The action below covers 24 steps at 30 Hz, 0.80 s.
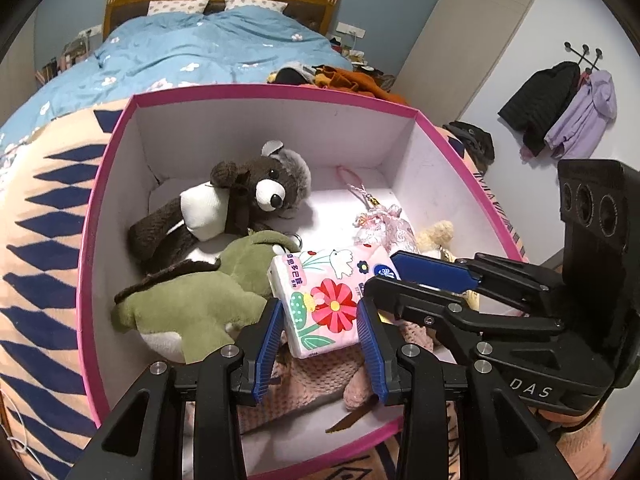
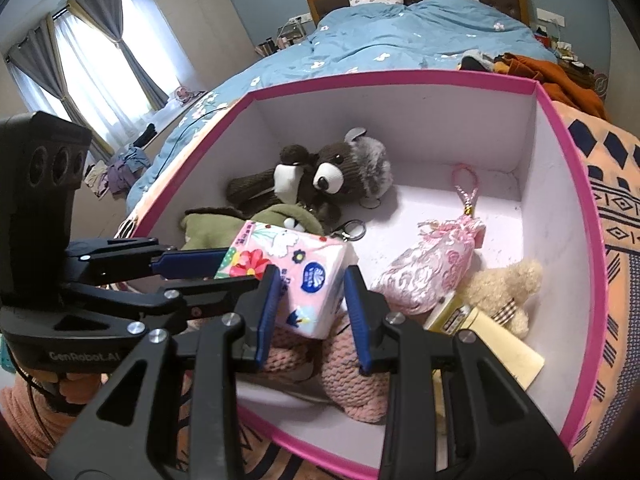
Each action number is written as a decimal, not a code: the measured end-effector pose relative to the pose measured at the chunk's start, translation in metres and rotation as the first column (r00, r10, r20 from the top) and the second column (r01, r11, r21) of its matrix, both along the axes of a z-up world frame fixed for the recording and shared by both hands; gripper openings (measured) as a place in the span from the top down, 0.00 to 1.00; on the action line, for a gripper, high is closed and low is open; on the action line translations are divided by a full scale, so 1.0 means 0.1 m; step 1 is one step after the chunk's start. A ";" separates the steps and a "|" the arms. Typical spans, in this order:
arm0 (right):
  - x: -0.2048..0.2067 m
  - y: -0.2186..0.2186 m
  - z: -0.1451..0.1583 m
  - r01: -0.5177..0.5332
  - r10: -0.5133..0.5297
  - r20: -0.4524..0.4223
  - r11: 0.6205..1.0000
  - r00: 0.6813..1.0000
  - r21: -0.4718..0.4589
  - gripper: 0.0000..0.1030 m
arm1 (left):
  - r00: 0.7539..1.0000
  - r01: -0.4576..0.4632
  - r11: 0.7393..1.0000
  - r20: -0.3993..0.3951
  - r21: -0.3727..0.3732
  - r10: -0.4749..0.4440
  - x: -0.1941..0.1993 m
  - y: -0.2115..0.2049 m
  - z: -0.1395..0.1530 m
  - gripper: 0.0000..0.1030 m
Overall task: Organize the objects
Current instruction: 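Lower the pink floral tissue pack into the box beside the plushes, then open the right gripper to release the pink floral tissue pack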
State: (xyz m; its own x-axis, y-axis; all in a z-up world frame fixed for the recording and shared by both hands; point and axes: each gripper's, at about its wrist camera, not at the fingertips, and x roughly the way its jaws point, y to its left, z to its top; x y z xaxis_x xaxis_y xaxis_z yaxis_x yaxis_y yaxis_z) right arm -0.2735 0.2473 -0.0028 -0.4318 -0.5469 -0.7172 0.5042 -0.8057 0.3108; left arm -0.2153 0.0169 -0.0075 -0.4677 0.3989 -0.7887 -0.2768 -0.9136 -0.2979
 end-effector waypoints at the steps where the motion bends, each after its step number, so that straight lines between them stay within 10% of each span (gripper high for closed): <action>1: 0.00 0.00 0.01 0.002 -0.002 -0.005 1.000 1.000 0.003 0.65 | 1.000 0.000 1.000 -0.008 -0.007 0.000 0.01 0.00 0.00 0.61; 15: 0.20 0.07 0.06 0.024 -0.025 -0.071 1.000 0.997 -0.013 0.64 | 0.972 -0.048 0.993 -0.236 -0.111 0.021 0.42 0.02 0.17 0.39; 18: 0.29 0.10 0.08 0.023 -0.025 -0.097 0.999 0.995 -0.023 0.59 | 0.951 -0.066 0.992 -0.307 -0.107 0.030 0.59 0.01 0.24 0.19; 24: 0.61 0.20 0.17 0.035 -0.042 -0.203 0.999 0.978 -0.036 0.46 | 0.912 -0.096 0.991 -0.407 -0.093 0.050 0.93 -0.02 0.32 0.16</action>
